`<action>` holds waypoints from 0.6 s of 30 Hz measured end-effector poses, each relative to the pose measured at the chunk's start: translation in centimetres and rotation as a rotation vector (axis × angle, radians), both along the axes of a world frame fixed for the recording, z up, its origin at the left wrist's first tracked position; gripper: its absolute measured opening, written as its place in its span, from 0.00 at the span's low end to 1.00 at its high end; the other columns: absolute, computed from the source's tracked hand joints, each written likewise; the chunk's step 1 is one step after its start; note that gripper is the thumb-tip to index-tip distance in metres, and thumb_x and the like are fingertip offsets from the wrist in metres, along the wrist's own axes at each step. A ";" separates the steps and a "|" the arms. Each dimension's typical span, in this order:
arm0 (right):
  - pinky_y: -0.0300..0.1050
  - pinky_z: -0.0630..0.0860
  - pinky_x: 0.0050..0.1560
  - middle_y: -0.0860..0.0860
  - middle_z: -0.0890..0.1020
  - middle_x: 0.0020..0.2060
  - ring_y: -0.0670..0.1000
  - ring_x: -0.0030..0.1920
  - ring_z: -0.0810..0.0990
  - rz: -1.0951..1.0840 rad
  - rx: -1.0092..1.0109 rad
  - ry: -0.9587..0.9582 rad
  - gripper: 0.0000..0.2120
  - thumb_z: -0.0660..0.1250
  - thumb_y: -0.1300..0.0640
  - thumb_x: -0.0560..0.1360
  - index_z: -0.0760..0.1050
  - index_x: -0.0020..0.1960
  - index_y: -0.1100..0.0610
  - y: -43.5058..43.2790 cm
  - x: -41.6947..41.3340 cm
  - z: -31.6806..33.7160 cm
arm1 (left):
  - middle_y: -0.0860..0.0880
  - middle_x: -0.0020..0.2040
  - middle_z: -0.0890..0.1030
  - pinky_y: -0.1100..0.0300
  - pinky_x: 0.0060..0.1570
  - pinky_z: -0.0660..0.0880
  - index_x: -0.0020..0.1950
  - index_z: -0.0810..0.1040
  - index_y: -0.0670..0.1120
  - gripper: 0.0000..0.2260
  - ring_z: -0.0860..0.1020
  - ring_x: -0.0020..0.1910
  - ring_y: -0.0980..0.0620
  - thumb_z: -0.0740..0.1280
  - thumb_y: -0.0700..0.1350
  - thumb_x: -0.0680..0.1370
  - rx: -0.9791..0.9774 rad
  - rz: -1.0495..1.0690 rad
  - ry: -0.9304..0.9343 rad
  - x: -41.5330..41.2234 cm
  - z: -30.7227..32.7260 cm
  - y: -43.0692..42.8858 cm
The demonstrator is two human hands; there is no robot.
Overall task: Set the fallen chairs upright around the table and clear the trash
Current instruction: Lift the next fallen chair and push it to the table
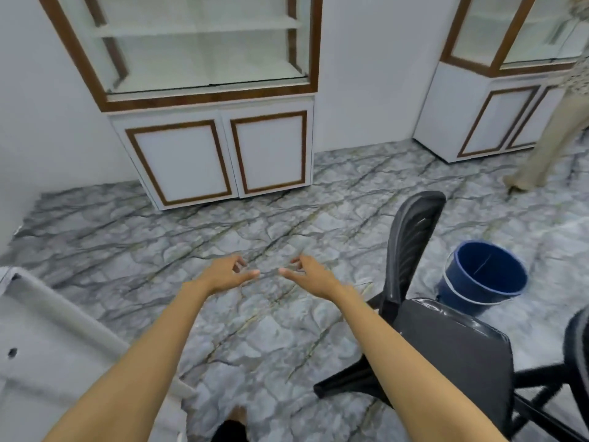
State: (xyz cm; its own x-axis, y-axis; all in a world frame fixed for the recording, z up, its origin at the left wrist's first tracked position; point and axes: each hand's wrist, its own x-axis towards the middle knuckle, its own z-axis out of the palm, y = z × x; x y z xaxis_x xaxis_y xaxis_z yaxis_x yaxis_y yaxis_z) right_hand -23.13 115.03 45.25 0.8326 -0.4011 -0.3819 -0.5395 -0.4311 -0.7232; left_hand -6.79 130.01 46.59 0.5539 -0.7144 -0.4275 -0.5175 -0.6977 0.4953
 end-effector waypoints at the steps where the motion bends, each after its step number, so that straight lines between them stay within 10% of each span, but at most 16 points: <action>1: 0.50 0.70 0.63 0.57 0.65 0.70 0.57 0.66 0.70 -0.019 -0.009 0.007 0.33 0.59 0.37 0.75 0.61 0.71 0.57 -1.3 1.7 -0.3 | 0.43 0.62 0.75 0.57 0.56 0.70 0.65 0.71 0.45 0.26 0.75 0.58 0.47 0.63 0.61 0.74 -0.001 -0.026 -0.007 2.0 0.0 -1.6; 18: 0.55 0.69 0.64 0.57 0.65 0.70 0.58 0.66 0.69 -0.489 -0.110 0.298 0.34 0.57 0.33 0.74 0.63 0.70 0.57 -28.9 12.8 -4.8 | 0.42 0.61 0.76 0.54 0.55 0.72 0.64 0.70 0.43 0.26 0.75 0.57 0.45 0.64 0.60 0.74 0.079 -0.663 -0.051 16.8 -3.6 -38.1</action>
State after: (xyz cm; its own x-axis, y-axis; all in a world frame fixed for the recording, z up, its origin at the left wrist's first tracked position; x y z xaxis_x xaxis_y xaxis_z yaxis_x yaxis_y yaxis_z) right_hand -10.37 86.15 40.47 0.4039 -0.7624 -0.5056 -0.8679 -0.1446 -0.4753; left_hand 10.05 91.87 42.98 0.0296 -0.8784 -0.4770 -0.8706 -0.2571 0.4194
